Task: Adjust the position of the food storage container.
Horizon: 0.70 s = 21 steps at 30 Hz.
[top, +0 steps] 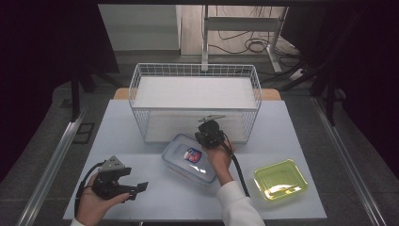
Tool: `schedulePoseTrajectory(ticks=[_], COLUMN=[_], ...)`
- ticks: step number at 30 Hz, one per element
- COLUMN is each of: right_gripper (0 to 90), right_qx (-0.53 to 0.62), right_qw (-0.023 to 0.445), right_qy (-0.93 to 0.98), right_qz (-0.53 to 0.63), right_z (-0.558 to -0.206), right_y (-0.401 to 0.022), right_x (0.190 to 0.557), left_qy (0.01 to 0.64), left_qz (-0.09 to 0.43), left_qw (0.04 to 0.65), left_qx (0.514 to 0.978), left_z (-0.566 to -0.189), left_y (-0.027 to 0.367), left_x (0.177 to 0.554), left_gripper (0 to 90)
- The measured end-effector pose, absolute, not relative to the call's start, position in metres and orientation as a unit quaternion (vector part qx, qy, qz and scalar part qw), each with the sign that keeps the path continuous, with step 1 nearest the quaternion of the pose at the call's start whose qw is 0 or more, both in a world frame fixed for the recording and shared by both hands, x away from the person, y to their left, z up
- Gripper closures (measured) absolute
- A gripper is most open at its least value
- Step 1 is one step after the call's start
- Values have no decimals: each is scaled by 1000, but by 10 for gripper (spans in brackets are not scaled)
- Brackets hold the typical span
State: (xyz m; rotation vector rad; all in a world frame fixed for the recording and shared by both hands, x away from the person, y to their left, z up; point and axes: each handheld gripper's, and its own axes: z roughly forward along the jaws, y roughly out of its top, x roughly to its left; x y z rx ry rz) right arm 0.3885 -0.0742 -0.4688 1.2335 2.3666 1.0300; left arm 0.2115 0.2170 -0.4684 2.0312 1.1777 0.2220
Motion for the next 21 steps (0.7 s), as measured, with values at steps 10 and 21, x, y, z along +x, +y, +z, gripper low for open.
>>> schedulePoseTrajectory(ticks=[10,21], right_gripper=[896,897], right_qx=[423,405], right_qw=[155,141], right_qy=[827,837], right_qz=[337,340], right_z=[-473,-472], right_y=[-68,-63], right_x=[392,387], left_qy=[461,460], left_qz=[86,85], left_qw=[379,376], left_qx=[797,800], left_z=[-470,-472], left_y=[216,215], left_x=[212,213], left_gripper=[144,143])
